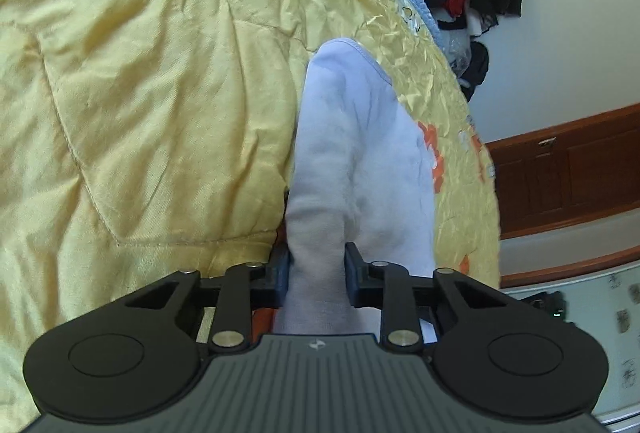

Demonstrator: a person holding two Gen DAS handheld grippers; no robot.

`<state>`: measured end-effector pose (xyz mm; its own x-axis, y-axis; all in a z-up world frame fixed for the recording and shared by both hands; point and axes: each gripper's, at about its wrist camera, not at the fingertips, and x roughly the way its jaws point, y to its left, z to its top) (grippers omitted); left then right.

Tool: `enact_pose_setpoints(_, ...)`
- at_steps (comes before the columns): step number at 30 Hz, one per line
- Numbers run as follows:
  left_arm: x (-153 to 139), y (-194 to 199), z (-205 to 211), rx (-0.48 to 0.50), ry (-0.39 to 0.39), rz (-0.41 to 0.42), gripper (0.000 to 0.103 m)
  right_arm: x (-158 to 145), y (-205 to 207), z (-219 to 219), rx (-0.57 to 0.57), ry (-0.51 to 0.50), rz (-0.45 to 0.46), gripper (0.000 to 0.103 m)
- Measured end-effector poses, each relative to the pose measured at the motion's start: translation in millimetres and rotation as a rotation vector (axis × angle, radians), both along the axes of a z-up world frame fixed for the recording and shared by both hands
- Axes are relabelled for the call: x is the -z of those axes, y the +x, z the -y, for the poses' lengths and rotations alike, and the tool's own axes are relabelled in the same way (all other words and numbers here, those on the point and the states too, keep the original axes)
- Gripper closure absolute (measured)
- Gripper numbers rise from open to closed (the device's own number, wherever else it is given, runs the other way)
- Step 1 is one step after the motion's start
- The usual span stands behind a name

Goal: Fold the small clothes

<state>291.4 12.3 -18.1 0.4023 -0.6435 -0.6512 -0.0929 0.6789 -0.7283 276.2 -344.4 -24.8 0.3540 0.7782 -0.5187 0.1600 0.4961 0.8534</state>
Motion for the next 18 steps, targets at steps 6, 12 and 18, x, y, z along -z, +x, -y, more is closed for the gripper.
enact_pose_setpoints(6,-38,1,-3,0.008,0.081,0.086,0.081,-22,8,-13,-0.035,-0.006,0.057,0.076)
enact_pose_setpoints(12,-52,-34,-35,-0.009,0.133,0.145,0.081,-33,5,-42,-0.131,0.05,0.11,0.076)
enact_pose_setpoints(18,-17,-49,-48,-0.067,0.129,0.068,0.081,10,-14,-57,-0.116,0.087,0.016,0.077)
